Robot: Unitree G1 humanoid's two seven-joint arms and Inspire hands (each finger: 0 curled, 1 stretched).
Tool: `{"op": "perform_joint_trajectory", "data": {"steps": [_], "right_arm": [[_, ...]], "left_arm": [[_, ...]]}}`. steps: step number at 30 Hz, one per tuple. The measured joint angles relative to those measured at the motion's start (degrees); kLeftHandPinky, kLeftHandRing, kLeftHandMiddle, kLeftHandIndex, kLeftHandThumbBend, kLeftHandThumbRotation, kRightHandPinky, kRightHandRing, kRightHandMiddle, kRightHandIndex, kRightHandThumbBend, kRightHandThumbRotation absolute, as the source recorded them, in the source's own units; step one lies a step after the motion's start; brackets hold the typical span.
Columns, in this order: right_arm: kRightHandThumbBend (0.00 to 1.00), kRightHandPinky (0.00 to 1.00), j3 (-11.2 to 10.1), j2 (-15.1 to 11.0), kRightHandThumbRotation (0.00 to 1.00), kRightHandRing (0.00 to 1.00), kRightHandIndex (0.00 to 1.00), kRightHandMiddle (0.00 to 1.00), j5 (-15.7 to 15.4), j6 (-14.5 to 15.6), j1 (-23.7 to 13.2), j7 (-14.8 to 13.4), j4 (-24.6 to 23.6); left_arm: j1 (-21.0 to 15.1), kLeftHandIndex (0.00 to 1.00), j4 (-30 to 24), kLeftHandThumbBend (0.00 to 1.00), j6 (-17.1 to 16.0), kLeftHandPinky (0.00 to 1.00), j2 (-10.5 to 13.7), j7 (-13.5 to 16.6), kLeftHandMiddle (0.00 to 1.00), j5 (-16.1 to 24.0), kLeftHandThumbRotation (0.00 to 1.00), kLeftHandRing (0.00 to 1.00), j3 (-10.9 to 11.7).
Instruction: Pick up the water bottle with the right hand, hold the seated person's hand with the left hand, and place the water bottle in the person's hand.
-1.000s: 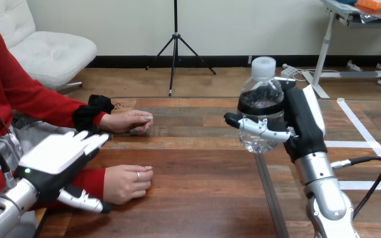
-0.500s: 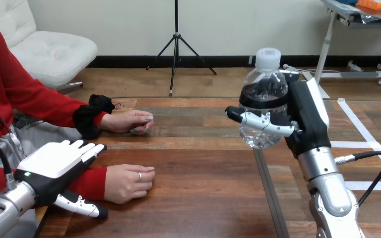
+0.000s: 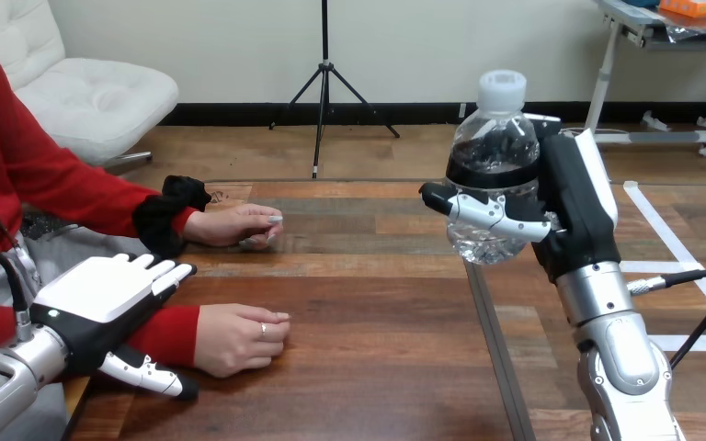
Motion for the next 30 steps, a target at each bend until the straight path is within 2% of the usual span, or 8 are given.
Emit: {"op": "perform_joint_trajectory", "data": {"steps": [19, 30], "right_arm": [[0.60, 0.06, 0.1, 0.1, 0.00, 0.10, 0.15, 0.14, 0.2, 0.6, 2.1, 0.3, -1.5], [0.61, 0.06, 0.2, 0.1, 0.00, 0.10, 0.15, 0.14, 0.1, 1.7, 3.0, 0.5, -2.7]], "left_arm": [[-0.2, 1.00, 0.5, 1.00, 0.6, 1.00, 0.0, 2.2, 1.00, -0.1, 0.77, 1.00, -1.6], [-0.2, 0.99, 0.9, 1.00, 1.7, 0.99, -0.2, 3.0, 0.95, -0.3, 0.71, 0.97, -2.1]]}}
